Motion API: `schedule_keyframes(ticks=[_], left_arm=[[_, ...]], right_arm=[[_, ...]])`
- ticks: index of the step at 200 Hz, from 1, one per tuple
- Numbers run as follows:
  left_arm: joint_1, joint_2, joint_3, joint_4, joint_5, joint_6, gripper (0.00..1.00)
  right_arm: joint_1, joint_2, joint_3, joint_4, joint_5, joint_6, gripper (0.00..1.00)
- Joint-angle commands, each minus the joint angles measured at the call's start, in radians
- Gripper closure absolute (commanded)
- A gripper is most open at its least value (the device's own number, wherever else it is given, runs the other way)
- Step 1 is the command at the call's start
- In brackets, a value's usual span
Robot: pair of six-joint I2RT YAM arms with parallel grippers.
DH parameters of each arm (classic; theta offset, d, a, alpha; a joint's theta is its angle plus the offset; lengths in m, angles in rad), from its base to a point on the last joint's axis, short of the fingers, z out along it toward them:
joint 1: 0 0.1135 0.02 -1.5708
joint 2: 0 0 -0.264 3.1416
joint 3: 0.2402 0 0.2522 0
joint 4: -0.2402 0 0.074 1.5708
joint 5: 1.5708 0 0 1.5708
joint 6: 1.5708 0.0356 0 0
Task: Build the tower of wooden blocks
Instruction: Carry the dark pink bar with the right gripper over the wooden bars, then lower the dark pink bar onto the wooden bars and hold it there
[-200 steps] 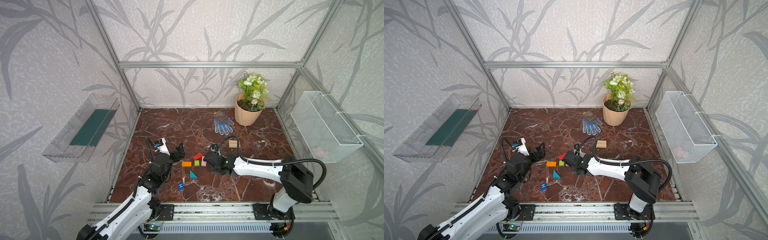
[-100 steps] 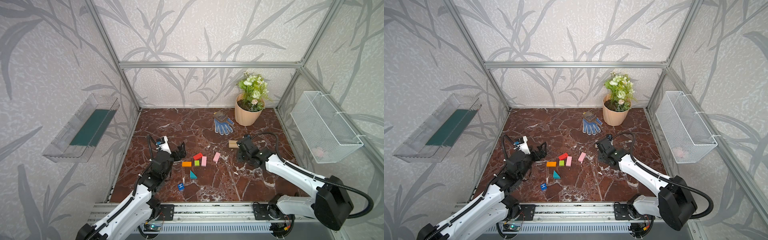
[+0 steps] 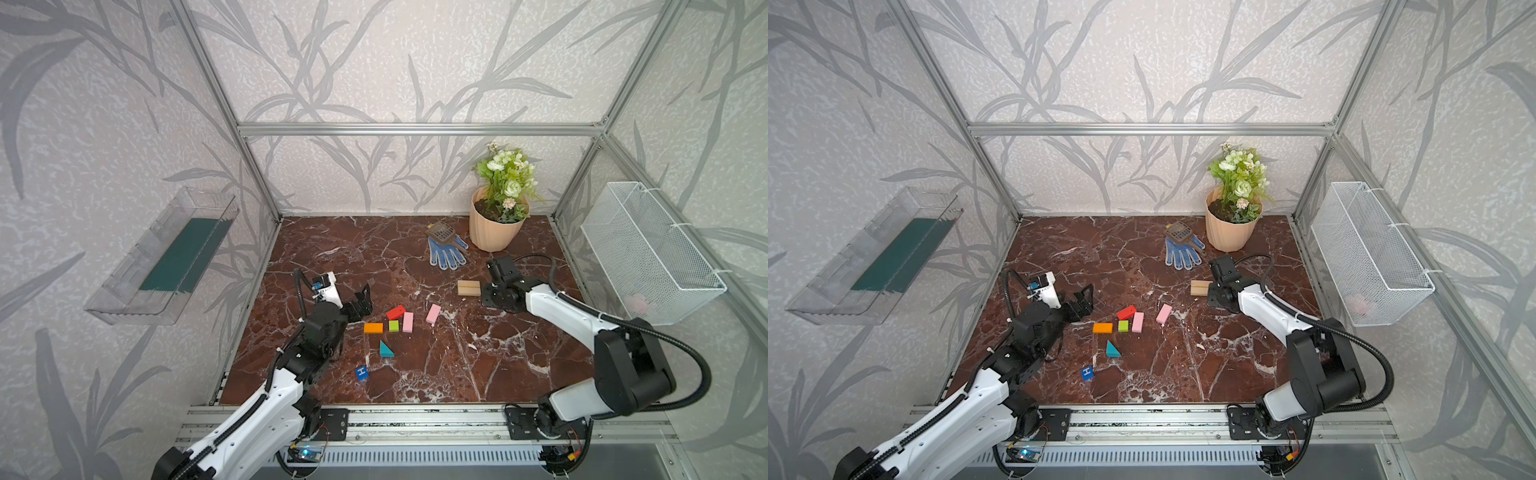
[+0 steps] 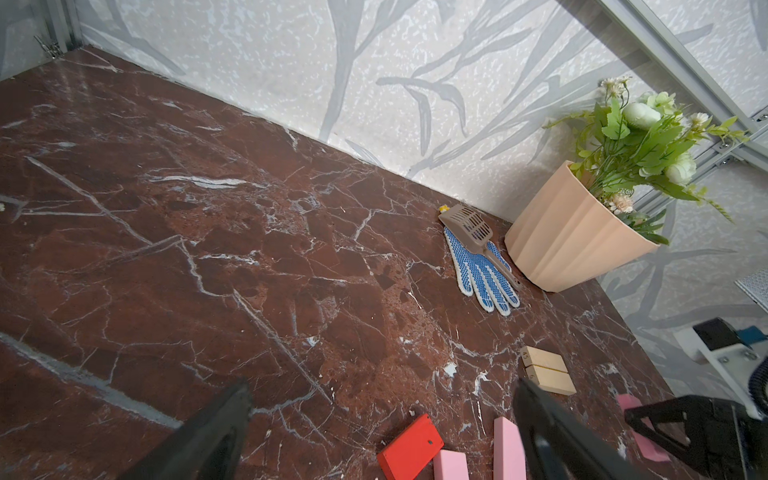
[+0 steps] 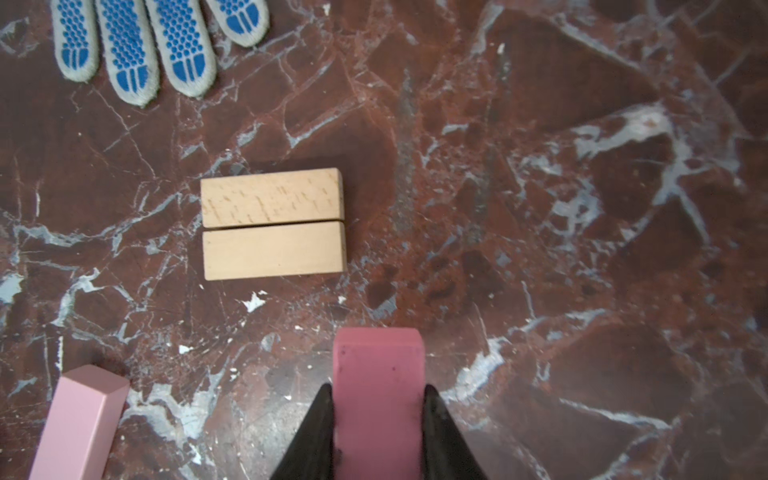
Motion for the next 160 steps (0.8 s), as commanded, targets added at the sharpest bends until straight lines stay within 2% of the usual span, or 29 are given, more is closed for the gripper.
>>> schedule_keyframes(ticks=[1, 62, 113, 160], left_arm=[[0.004, 0.015, 0.022, 0.011, 0.03, -0.004, 0.01], [0.004, 0.05, 0.033, 0.015, 0.032, 0.003, 0.01], [0.005, 0.078, 0.039, 0.018, 0.039, -0.001, 0.01], [0.004, 0.087, 0.043, 0.015, 0.041, -0.006, 0.01]], right_arm=[[-0.005, 0.077, 0.069, 0.037, -0.031, -0.046, 0.85], [-0.01, 0.22, 0.168, 0.096, -0.043, -0.117, 0.87], [-0.012, 0.237, 0.173, 0.128, -0.075, -0.143, 0.87], [-0.014, 0.233, 0.161, 0.145, -0.077, -0.136, 0.82]])
